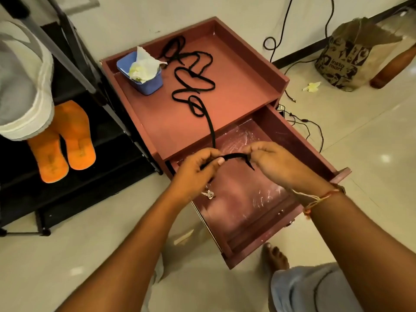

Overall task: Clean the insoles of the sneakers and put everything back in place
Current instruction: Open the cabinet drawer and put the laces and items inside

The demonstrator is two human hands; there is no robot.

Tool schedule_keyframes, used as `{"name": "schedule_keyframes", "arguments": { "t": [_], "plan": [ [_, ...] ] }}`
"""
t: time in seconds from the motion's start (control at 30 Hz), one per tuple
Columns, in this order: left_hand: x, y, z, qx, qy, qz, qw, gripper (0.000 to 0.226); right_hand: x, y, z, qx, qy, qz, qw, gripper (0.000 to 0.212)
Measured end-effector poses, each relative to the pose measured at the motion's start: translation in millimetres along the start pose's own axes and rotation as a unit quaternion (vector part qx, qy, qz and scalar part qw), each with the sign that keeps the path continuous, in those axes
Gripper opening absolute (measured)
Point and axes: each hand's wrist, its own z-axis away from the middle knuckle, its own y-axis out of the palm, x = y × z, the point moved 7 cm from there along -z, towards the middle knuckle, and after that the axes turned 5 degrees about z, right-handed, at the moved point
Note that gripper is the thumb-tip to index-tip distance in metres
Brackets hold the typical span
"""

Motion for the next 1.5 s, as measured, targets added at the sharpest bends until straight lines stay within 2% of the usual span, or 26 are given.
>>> {"name": "schedule_keyframes", "arguments": {
  "t": [0.13,0.27,0.33,0.43,0.57,0.73,0.87,0.93,1.0,1.03,1.07,1.17,1.2,1.27,1.3,1.33,1.4,1.47,1.5],
  "plan": [
    [-2.5,-9.8,-1.2,0.016,0.002,-0.041,0.999,0.010,28.3,17.1,-13.5,0.024,-0.083,-0.038,0.996,0.036],
    [-3.3,-20.9,-4.5,0.003,-0.001,-0.011,1.000,0.016,30.6,54.4,-27.0,0.085,-0.095,-0.028,0.991,0.039],
    [-4.4,-29.2,-6.8,-0.020,0.007,0.007,1.000,0.016,28.4,59.5,-29.7,0.102,-0.087,-0.072,0.988,0.037],
    [-4.0,-37.0,-8.0,-0.049,0.008,0.042,0.998,0.020,21.6,59.4,-26.5,0.148,-0.016,-0.196,0.969,0.027],
    [-2.0,-42.7,-9.0,-0.092,0.009,0.095,0.991,0.022,17.2,65.5,-15.0,0.247,0.071,-0.306,0.917,0.025],
    [-3.9,-35.2,-10.1,-0.105,0.013,0.120,0.987,0.011,23.2,78.0,-7.3,0.327,0.108,-0.400,0.849,0.010],
    [-2.9,-39.1,-12.2,-0.143,0.020,0.140,0.980,0.010,28.3,87.1,-1.8,0.392,0.133,-0.462,0.785,0.025],
    [0.8,-41.8,-13.4,-0.157,0.012,0.155,0.975,0.009,36.9,84.3,-0.4,0.423,0.108,-0.513,0.739,0.033],
    [5.3,-40.7,-14.6,-0.158,-0.006,0.150,0.976,0.009,49.9,75.4,-0.8,0.435,0.064,-0.591,0.676,0.032],
    [7.8,-37.9,-15.1,-0.151,-0.012,0.138,0.979,0.012,54.1,68.8,-4.5,0.417,0.044,-0.629,0.654,0.030],
    [9.2,-33.0,-15.6,-0.137,-0.019,0.117,0.983,0.015,55.7,61.5,-10.4,0.380,0.025,-0.658,0.649,0.028],
    [14.9,-13.0,-15.5,-0.069,-0.031,0.011,0.997,0.019,46.7,37.1,-28.8,0.229,-0.024,-0.702,0.674,0.029],
    [15.5,-5.1,-13.9,-0.036,-0.025,-0.036,0.998,0.024,42.7,30.6,-33.5,0.189,-0.032,-0.715,0.672,0.030],
    [13.9,13.4,-9.3,0.039,-0.003,-0.126,0.991,0.022,35.2,19.9,-41.9,0.131,-0.041,-0.732,0.667,0.030],
    [11.3,22.0,-6.1,0.071,0.017,-0.167,0.983,0.018,30.1,15.1,-45.6,0.107,-0.046,-0.725,0.679,0.030],
    [7.9,28.8,-4.2,0.093,0.039,-0.197,0.975,0.019,24.8,9.4,-48.6,0.085,-0.054,-0.700,0.707,0.030],
    [3.3,34.1,-2.4,0.111,0.057,-0.201,0.972,0.020,15.5,0.0,-51.0,0.041,-0.070,-0.577,0.813,0.031],
    [-2.1,27.8,-3.5,0.086,0.063,-0.170,0.980,0.014,9.2,-2.6,-50.6,0.012,-0.072,-0.366,0.928,0.030],
    [-5.2,21.7,-5.5,0.060,0.062,-0.149,0.985,0.010,6.4,0.2,-50.1,0.016,-0.066,-0.263,0.962,0.028]
  ]
}}
